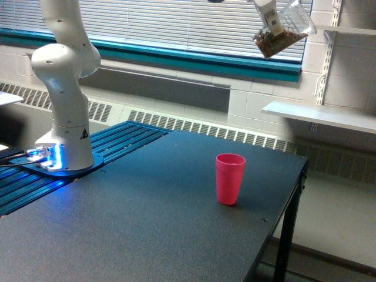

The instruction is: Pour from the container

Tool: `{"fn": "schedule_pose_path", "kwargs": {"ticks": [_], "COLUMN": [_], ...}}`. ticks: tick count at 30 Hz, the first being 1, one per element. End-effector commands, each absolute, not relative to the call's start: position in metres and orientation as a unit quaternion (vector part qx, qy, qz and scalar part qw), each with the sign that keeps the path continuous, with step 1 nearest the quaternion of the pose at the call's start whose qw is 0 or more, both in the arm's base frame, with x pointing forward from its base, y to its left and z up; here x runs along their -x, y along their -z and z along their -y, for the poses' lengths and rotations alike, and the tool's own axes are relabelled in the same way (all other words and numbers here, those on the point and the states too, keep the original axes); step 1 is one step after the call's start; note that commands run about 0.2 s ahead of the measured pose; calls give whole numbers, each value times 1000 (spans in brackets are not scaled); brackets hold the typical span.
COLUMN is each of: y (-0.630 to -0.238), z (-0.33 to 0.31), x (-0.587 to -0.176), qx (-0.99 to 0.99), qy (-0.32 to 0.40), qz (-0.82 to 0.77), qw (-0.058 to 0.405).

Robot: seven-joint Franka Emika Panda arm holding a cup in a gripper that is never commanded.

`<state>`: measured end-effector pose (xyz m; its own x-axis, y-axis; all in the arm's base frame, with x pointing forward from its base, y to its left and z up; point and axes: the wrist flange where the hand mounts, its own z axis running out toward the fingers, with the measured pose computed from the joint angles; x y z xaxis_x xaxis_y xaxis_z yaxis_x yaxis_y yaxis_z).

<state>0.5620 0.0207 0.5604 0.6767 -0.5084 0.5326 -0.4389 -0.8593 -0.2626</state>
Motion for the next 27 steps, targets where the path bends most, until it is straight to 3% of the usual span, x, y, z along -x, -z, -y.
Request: {"fn": "schedule_pose_path", "kwargs": {"ticks": [1,27], "y": [-564,-518], "z": [-23,-9], "x": [-561,-531], "qx": [912,923], "qy": [311,304], "qz": [-262,-229], "qw": [56,48]}}
